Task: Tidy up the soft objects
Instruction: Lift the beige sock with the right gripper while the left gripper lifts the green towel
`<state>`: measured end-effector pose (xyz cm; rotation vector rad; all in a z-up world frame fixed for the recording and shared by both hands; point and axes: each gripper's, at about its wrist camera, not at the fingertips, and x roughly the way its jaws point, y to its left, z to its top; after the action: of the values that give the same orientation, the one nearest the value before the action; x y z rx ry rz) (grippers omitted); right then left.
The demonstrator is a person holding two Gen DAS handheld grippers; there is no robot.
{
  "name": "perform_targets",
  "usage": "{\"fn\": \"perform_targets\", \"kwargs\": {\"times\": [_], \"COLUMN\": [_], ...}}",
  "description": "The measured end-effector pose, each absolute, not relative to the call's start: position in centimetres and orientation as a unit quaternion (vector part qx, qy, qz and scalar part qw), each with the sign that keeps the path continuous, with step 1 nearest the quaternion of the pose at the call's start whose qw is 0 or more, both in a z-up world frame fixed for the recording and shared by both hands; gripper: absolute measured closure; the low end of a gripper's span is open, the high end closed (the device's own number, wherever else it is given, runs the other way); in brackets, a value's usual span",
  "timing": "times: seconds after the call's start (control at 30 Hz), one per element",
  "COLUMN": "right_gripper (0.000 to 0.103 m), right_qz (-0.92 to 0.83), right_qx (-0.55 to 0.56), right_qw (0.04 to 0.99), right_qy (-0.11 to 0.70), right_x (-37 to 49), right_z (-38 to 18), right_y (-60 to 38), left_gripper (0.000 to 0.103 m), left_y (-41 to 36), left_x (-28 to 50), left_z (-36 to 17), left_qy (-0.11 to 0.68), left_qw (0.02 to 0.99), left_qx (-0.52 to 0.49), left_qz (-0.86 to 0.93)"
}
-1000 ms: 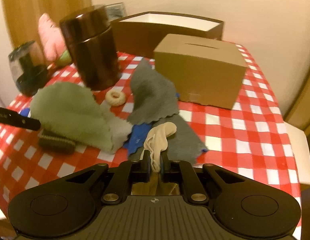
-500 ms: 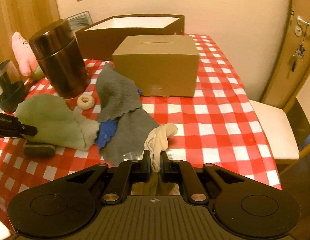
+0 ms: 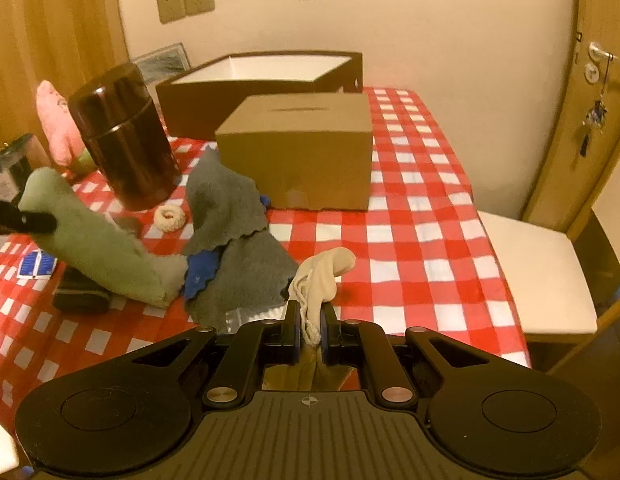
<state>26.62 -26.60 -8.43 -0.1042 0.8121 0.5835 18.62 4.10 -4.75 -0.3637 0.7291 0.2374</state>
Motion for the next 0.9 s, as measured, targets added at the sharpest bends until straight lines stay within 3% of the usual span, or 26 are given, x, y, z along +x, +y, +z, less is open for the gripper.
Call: {"fn": "perform_targets", "kwargs": {"times": [0.5,0.9], "right_gripper": [0.094,0.094], "right_qz": [0.345,0.377], "right_qx": [-0.009,0.019], "right_qw": [0.872,0.875], "right_qy": [0.347,0.303], "right_x": [27.3,31.6], "right_z": [-4.6,-0.6], "right_y": [-31.3,-29.6], "left_gripper": [0.095,0.095], "left_y": [-2.3,-2.2], "left_x": [16.8,21.6], "left_z": [2.3,7.1], "left_qy": [0.29,0.255], "left_qw": [0.94,0.958], "left_qx": [-0.146,-0.101], "left_qz": [0.102,0.078]}}
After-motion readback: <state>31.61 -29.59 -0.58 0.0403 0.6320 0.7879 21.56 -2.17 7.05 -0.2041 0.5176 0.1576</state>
